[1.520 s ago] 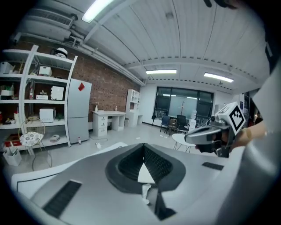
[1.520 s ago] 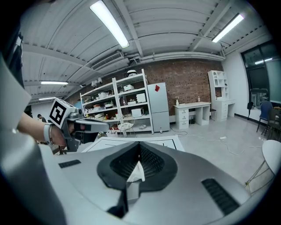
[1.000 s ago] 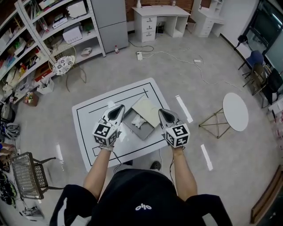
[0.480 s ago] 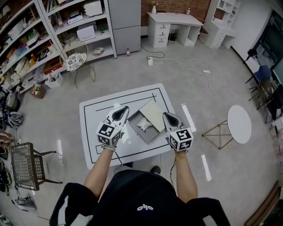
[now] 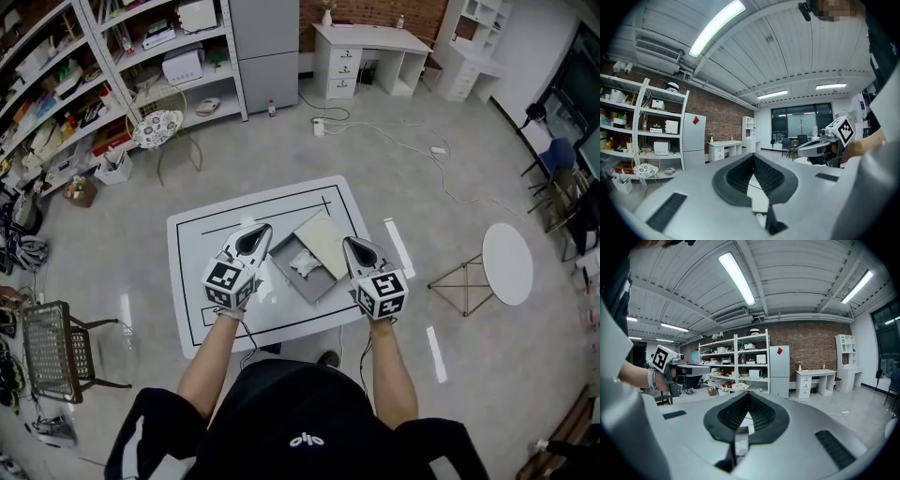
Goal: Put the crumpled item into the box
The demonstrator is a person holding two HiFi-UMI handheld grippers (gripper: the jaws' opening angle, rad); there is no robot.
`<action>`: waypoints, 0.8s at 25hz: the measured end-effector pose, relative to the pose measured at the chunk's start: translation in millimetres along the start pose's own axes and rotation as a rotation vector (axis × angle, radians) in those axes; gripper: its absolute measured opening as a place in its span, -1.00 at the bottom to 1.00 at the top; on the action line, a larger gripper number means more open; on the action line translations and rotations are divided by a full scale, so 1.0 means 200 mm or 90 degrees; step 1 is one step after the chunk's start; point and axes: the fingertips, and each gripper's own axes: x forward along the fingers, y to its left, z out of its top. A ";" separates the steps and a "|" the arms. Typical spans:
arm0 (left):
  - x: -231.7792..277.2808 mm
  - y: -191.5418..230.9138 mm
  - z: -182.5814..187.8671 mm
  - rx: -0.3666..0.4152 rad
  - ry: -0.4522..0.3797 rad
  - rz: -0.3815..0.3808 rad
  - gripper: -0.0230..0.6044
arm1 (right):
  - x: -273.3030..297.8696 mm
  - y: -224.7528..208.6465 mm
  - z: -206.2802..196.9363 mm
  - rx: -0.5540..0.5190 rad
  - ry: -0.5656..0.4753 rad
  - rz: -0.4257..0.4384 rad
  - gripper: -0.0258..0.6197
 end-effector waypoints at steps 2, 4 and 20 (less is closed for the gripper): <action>0.01 0.00 0.00 0.001 0.000 -0.001 -0.90 | 0.00 -0.01 0.00 0.000 0.001 0.000 -0.89; 0.02 0.00 0.00 0.003 0.002 -0.002 -0.90 | 0.01 -0.02 0.00 -0.001 0.001 0.000 -0.90; 0.05 0.01 -0.03 0.000 0.007 -0.001 -0.90 | 0.03 -0.04 -0.02 -0.004 0.009 0.002 -0.89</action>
